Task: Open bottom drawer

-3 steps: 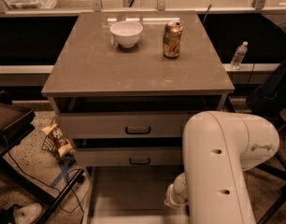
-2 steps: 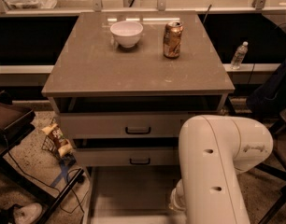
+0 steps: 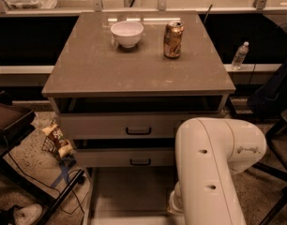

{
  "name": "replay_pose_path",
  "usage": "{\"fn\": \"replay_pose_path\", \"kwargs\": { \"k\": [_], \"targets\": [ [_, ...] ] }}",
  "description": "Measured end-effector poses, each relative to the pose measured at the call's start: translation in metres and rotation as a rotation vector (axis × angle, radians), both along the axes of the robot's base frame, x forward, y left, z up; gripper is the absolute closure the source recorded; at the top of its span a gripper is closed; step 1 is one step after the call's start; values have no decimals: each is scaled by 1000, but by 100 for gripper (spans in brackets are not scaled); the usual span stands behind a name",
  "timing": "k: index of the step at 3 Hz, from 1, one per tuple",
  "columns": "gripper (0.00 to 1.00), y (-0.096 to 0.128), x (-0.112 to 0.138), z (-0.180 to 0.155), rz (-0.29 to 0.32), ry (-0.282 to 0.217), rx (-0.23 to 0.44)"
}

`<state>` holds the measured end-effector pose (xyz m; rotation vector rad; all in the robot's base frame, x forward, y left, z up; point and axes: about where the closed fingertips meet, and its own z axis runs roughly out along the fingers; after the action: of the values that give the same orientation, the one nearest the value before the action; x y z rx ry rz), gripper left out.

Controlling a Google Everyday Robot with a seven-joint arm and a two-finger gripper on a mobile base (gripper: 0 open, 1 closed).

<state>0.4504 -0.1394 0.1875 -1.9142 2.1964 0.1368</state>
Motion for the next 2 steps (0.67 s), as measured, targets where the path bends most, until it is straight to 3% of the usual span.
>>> {"fn": "replay_pose_path", "kwargs": {
  "k": [2],
  "targets": [
    [100, -10, -66, -30, -39, 143, 48]
  ]
}}
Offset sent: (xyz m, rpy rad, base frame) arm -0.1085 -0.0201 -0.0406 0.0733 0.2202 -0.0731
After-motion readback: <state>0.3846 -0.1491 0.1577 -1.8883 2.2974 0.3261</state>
